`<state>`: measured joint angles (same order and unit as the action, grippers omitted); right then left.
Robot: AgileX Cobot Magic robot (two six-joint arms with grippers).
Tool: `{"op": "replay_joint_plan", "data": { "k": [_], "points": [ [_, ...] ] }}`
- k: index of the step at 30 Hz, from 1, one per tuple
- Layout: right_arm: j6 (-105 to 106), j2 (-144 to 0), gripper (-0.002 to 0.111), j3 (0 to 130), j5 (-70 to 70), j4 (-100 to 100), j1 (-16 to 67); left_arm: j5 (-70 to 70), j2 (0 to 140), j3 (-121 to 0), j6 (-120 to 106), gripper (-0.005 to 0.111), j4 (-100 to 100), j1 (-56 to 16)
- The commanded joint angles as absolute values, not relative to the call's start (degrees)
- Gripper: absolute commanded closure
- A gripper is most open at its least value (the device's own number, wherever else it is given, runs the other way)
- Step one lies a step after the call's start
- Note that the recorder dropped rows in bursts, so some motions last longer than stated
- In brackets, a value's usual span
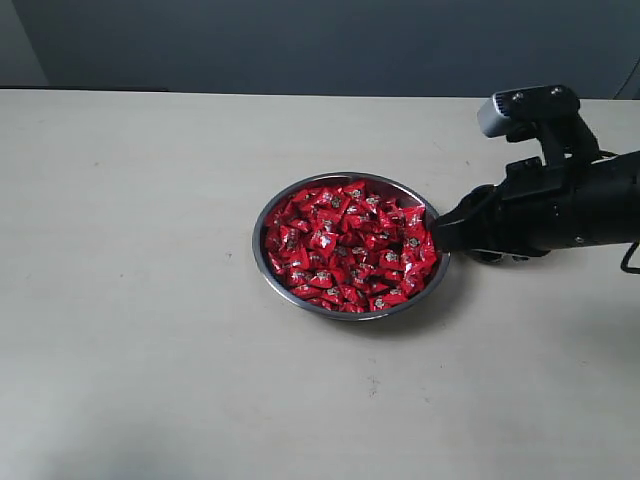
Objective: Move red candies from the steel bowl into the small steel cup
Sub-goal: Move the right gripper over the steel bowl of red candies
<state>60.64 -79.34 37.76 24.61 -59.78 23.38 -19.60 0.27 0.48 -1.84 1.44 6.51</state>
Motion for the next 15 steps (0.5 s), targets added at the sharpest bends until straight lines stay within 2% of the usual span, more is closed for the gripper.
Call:
{"op": "replay_joint_plan", "data": {
  "k": [1,15],
  "points": [
    [70.5,-84.4,0.07,38.1,19.3,-66.9,23.5,-19.3,0.0,0.0,-1.7,0.106,1.6,6.2],
    [83.1,-97.2,0.07,49.8,24.3,-70.4,23.5,-19.3,0.0,0.0,-1.7,0.106,1.6,6.2]
  ]
}}
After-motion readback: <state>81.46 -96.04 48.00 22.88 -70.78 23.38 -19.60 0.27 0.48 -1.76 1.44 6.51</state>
